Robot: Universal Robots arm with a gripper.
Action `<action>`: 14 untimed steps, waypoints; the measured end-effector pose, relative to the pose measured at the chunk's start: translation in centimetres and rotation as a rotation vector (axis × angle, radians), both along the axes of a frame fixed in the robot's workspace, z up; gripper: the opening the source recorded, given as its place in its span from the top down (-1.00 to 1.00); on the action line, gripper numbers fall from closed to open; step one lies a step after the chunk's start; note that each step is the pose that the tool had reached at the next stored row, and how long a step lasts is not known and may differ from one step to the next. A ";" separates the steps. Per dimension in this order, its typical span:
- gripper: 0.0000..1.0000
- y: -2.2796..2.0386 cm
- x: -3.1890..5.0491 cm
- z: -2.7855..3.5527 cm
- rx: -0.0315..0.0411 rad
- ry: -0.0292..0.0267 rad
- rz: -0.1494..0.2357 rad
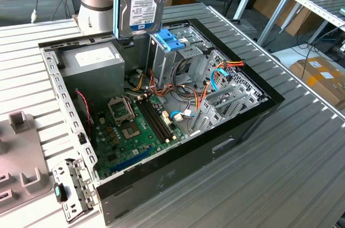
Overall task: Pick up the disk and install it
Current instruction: 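Pick up the disk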
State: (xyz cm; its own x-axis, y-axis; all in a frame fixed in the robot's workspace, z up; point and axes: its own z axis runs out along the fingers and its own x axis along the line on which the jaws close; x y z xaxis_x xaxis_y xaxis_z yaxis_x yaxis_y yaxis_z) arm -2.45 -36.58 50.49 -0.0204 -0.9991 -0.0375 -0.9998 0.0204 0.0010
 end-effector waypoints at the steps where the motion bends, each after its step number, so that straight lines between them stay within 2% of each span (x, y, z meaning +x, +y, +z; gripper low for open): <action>1: 0.30 0.00 0.70 0.00 0.0001 0.0000 0.000; 3: 0.30 0.00 2.04 0.00 0.0000 0.0000 0.000; 10: 0.30 0.00 4.93 -0.01 0.0002 -0.0001 0.000; 12: 0.30 0.00 6.18 0.00 0.0001 0.0000 0.000; 14: 0.30 0.00 6.85 0.00 0.0000 0.0000 0.000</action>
